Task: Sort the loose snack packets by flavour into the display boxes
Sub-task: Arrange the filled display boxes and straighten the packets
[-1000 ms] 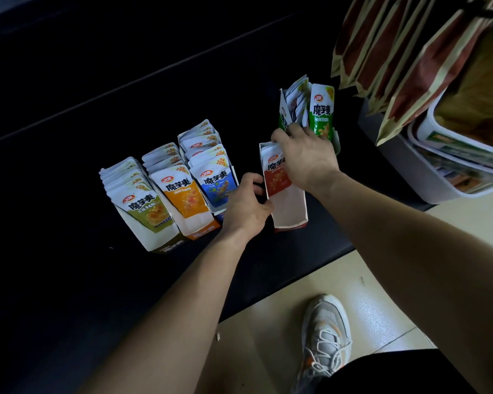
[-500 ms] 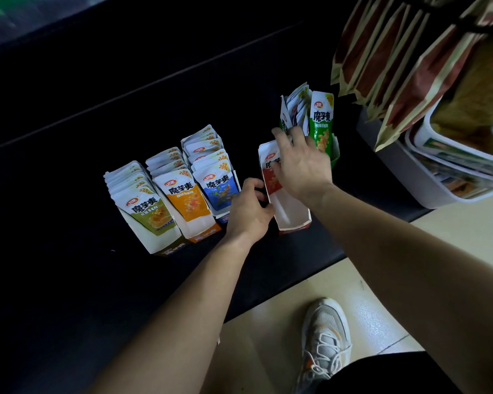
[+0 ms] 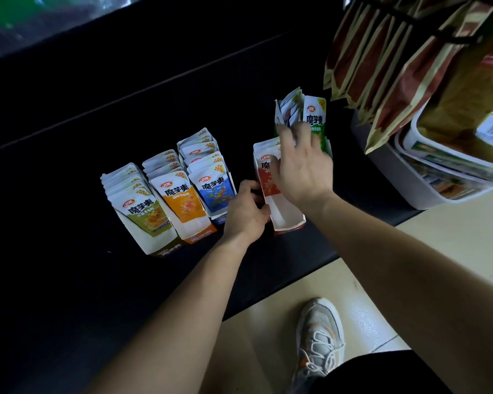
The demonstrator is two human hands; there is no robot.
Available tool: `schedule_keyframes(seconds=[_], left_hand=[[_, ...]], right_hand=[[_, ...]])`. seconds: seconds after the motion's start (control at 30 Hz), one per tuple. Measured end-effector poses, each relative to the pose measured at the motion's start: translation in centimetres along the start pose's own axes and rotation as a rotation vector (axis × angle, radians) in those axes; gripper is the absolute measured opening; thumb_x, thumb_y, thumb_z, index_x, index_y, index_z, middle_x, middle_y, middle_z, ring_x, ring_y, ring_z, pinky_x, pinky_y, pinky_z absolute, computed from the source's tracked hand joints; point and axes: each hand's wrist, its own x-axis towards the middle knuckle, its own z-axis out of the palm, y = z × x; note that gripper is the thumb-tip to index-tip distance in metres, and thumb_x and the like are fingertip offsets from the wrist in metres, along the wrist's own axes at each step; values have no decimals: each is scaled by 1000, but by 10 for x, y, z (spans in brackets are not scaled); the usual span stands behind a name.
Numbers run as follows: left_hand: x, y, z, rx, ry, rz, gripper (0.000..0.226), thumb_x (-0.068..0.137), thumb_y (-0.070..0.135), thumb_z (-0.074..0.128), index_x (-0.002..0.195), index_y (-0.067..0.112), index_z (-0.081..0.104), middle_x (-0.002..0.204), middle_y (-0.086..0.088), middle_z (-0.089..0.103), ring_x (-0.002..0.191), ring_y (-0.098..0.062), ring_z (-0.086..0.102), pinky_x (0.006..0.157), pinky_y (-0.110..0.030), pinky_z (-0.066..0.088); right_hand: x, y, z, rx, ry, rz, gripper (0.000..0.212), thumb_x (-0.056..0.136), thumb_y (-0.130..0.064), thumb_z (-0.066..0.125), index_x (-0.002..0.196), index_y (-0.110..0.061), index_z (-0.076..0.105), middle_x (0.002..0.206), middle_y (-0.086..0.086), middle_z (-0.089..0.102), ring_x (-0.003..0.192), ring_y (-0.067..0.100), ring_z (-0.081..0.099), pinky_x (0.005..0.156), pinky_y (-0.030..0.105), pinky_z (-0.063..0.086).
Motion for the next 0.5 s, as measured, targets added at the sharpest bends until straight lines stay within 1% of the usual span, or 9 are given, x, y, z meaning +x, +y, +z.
schedule_keyframes(seconds=[0.03, 0.07, 0.1, 0.13, 0.2, 0.23, 0.3, 0.4, 0.5], left_hand=[[-1, 0, 0, -7, 6, -6, 34, 90, 13, 70, 119, 20, 52, 86, 11, 60, 79, -15, 67, 72, -45, 62], [-2, 1, 0, -10, 12, -13, 35, 90, 15, 70, 119, 20, 52, 87, 11, 59, 78, -14, 66, 72, -45, 62], [-2, 2, 0, -9, 20, -23, 36, 90, 18, 71, 120, 20, 51, 87, 10, 58, 77, -14, 66, 72, -44, 62], [-4, 3, 0, -8, 25, -33, 37, 90, 19, 71, 121, 19, 51, 88, 11, 57, 77, -13, 65, 72, -44, 62], [-5, 5, 0, -5, 33, -47, 39, 90, 19, 71, 124, 19, 50, 88, 12, 56, 77, -13, 65, 73, -44, 62], [-5, 5, 1, -2, 37, -46, 38, 91, 18, 70, 124, 19, 50, 88, 13, 56, 78, -14, 65, 73, -44, 62], [-6, 5, 0, 0, 39, -36, 35, 90, 19, 71, 120, 20, 52, 89, 12, 59, 80, -13, 66, 74, -44, 61], [-8, 3, -7, 0, 51, -24, 33, 90, 23, 71, 118, 22, 55, 94, 9, 65, 83, -14, 67, 77, -45, 60], [-7, -1, -27, 64, 86, 2, 33, 93, 22, 65, 124, 23, 55, 105, 8, 68, 89, -17, 68, 82, -41, 58]], right_hand=[[-9, 4, -2, -4, -11, 8, 40, 93, -31, 55, 128, -12, 50, 122, 14, 52, 106, 36, 57, 55, 35, 45], [-18, 8, -2, 6, -62, 39, 32, 94, -29, 52, 120, -11, 54, 117, 13, 55, 104, 36, 59, 56, 35, 44], [-26, 12, -1, 36, -140, 94, 26, 94, -27, 51, 115, -12, 56, 114, 11, 58, 102, 36, 61, 59, 35, 43], [-33, 15, 0, 89, -225, 158, 23, 94, -26, 51, 113, -13, 56, 113, 10, 58, 100, 36, 63, 63, 36, 44], [-44, 15, 3, 185, -379, 226, 28, 94, -23, 52, 122, -17, 53, 120, 9, 55, 100, 37, 63, 71, 41, 51], [-46, 13, 4, 212, -416, 221, 33, 94, -23, 53, 127, -17, 51, 124, 9, 53, 101, 38, 63, 74, 43, 53], [-45, 8, 6, 277, -415, 210, 41, 94, -20, 52, 134, -17, 51, 131, 8, 51, 105, 38, 62, 79, 42, 50], [-35, 2, 9, 343, -415, 170, 45, 93, -17, 50, 138, -14, 48, 137, 7, 49, 110, 36, 59, 80, 38, 43], [-22, -5, 14, 394, -461, 150, 50, 94, -15, 49, 144, -15, 44, 145, 7, 44, 117, 35, 57, 89, 41, 46]])
